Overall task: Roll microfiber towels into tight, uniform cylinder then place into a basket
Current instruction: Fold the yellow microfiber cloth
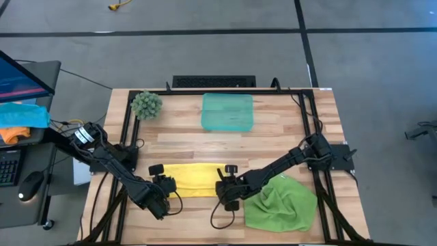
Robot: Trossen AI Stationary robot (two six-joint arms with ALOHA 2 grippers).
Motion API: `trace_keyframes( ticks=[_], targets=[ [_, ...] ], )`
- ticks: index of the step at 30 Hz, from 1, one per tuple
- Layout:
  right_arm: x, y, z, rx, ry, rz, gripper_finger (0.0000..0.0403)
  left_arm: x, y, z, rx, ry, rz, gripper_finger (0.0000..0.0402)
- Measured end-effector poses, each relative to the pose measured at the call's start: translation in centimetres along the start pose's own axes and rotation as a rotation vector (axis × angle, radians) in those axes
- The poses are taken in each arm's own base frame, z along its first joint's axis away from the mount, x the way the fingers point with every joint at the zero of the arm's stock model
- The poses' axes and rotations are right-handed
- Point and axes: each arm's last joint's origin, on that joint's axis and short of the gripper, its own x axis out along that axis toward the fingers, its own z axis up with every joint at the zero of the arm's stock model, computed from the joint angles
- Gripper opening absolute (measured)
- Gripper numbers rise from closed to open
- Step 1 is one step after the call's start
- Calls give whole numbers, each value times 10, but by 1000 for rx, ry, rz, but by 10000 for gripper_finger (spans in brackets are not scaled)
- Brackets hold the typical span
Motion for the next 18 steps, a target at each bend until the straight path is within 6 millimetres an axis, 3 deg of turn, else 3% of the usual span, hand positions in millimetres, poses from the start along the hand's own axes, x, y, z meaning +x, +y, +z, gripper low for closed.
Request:
trace_keyframes(
  ticks=[6,12,14,18],
  targets=[
    [1,-3,1,39,2,-3,73,0,0,0,11,0,0,99],
    [0,0,0,32,-1,0,9,0,0,1,47,-23,16,32],
    [-1,2,0,27,-6,-14,11,0,1,1,49,-33,24,10],
    [-5,5,-1,14,-19,-53,21,0,1,1,51,-35,28,7]
  ],
)
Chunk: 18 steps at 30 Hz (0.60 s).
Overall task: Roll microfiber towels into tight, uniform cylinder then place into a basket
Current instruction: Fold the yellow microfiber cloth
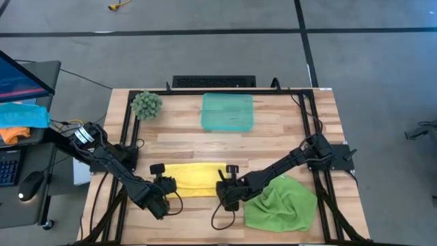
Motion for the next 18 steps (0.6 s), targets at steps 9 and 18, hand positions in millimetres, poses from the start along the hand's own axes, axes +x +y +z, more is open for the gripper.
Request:
trace_keyframes(
  ticks=[9,18],
  targets=[
    [-8,6,0,-20,-31,-28,10,-8,5,1,5,27,60,2],
    [-17,15,7,-69,-59,-29,4,-22,-2,4,2,9,30,1]
  ],
)
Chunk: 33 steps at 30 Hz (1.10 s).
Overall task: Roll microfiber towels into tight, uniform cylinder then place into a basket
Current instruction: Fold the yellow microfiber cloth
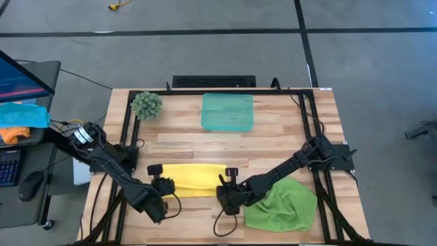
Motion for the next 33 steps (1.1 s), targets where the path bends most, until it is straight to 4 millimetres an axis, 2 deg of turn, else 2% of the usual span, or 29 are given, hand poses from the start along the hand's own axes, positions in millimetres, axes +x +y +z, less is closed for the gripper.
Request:
trace_keyframes(
  ticks=[4,14,21,25,33],
  targets=[
    [-8,5,8,-19,-22,12,9,-5,-4,-2,-1,9,-30,1],
    [-3,4,1,-29,7,7,8,-6,-6,-3,-37,9,-46,0],
    [-3,4,1,-26,2,13,45,-6,-7,-3,-39,24,-65,2],
    [-3,4,1,-26,1,14,67,-6,-9,-2,-24,27,-90,23],
    [-3,4,1,-25,2,15,103,-6,-10,-1,-26,19,-100,93]
  ],
)
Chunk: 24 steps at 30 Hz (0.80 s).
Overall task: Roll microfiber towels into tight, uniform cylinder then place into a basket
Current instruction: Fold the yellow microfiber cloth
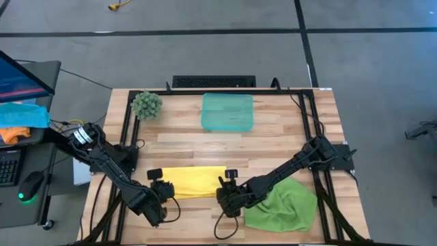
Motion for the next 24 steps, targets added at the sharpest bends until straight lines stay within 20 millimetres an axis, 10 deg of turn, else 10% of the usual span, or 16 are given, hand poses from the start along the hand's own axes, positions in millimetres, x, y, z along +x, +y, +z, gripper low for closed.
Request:
trace_keyframes(
  ticks=[24],
  targets=[
    [-11,-12,20,-5,-2,-32,111,3,12,8,-89,-141,153,145]
  ],
)
